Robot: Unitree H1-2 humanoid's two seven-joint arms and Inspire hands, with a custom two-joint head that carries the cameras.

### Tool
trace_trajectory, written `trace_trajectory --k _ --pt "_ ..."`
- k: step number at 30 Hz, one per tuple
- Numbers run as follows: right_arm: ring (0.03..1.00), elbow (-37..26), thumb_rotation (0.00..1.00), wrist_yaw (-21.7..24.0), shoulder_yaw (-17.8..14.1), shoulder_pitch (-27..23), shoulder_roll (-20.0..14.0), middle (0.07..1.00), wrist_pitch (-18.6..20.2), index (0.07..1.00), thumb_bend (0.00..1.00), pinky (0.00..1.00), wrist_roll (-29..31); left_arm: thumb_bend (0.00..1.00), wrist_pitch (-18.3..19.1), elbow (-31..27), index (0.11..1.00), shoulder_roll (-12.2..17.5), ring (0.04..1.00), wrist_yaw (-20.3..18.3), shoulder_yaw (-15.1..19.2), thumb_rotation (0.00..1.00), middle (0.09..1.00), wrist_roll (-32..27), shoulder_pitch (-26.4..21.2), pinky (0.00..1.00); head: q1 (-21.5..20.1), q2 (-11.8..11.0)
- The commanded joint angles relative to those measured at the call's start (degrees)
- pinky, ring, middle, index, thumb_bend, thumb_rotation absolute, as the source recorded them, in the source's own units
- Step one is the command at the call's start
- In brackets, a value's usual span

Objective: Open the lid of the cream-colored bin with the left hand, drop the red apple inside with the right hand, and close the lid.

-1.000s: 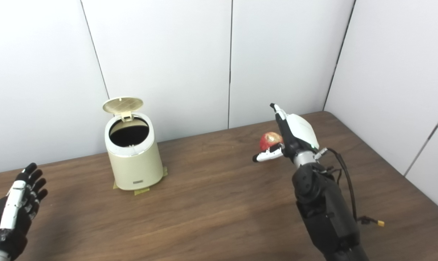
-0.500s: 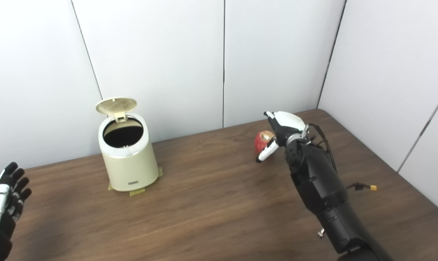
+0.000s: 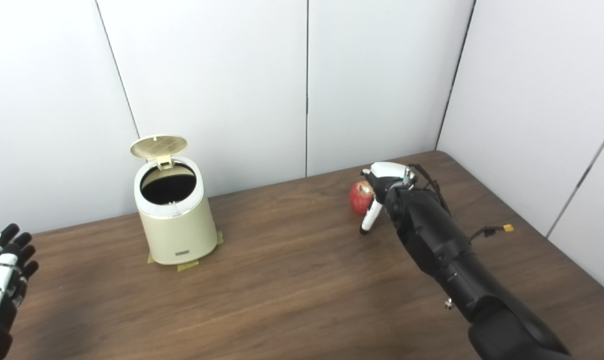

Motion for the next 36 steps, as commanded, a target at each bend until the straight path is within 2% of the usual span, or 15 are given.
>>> trace_trajectory --k 1,9,12,13,16,20,21,22,24,28,36 --pt "0.901 -0.3 0.18 -3.3 -0.4 -2.6 -2.1 0.931 -1.7 0.931 0.89 0.74 1.3 0.28 0.6 -2.8 1.0 0.0 0.998 0.5 0.3 0.59 1.0 -1.3 -1.8 1.0 0.0 0.0" --pt "0.82 1.2 0.12 -7.3 0.1 -2.0 -1.7 0.895 -3.3 0.904 0.85 0.66 5.2 0.29 1.7 -3.7 1.0 0.6 1.0 1.0 -0.3 0.59 1.0 -1.7 -1.9 1.0 0.2 0.4" --pt "0.816 1.4 0.08 -9.9 0.3 -1.6 -1.8 0.852 -4.7 0.842 0.82 0.68 5.8 0.28 1.8 -3.9 1.0 0.6 1.0 1.6 -0.5 0.57 1.0 -1.9 -1.8 1.0 0.1 0.4" --pt "0.797 1.5 0.04 -10.7 0.4 -1.5 -1.8 0.825 -5.1 0.804 0.81 0.68 6.0 0.28 1.8 -4.0 1.0 0.6 1.0 1.8 -0.6 0.57 1.0 -2.0 -1.8 1.0 0.1 0.4" --pt "0.655 2.0 0.0 -14.4 -0.5 -1.3 -1.8 0.726 -7.3 0.726 0.76 0.58 7.6 0.26 1.8 -4.4 1.0 0.8 1.0 1.7 -0.7 0.57 0.999 -2.1 -1.7 1.0 0.1 0.4" --pt "0.593 2.5 0.0 -19.1 -0.2 -0.8 -1.9 0.67 -9.9 0.684 0.75 0.56 7.9 0.26 1.8 -4.4 1.0 1.0 1.0 2.2 -0.9 0.57 1.0 -2.1 -1.6 1.0 0.1 0.5" --pt "0.57 2.7 0.07 -20.5 0.1 -0.7 -1.8 0.644 -10.5 0.572 0.61 0.56 7.7 0.25 1.8 -4.4 1.0 1.0 1.0 2.2 -0.9 0.57 1.0 -2.1 -1.5 1.0 0.1 0.5" --pt "0.503 2.9 0.04 -22.0 0.2 -0.6 -1.7 0.595 -11.2 0.532 0.56 0.54 7.6 0.25 1.8 -4.3 1.0 1.1 1.0 2.2 -0.9 0.57 1.0 -2.1 -1.5 1.0 0.0 0.5" --pt "0.446 3.7 0.01 -24.5 0.5 -0.6 -1.4 0.547 -13.0 0.482 0.53 0.51 7.6 0.25 1.7 -4.1 1.0 1.2 1.0 1.8 -0.8 0.58 1.0 -2.2 -1.5 1.0 0.0 0.5" --pt "0.424 4.2 0.0 -25.9 1.5 -0.4 -1.1 0.517 -14.8 0.481 0.52 0.45 7.7 0.24 1.6 -3.6 1.0 2.2 1.0 1.3 -0.8 0.61 1.0 -2.1 -2.0 1.0 0.0 0.6" --pt "0.427 2.8 0.0 -26.3 1.7 0.9 -0.6 0.531 -15.7 0.464 0.52 0.48 8.7 0.25 1.8 -4.1 1.0 3.4 1.0 1.9 -1.4 0.64 1.0 -2.5 -1.5 1.0 1.4 0.7"
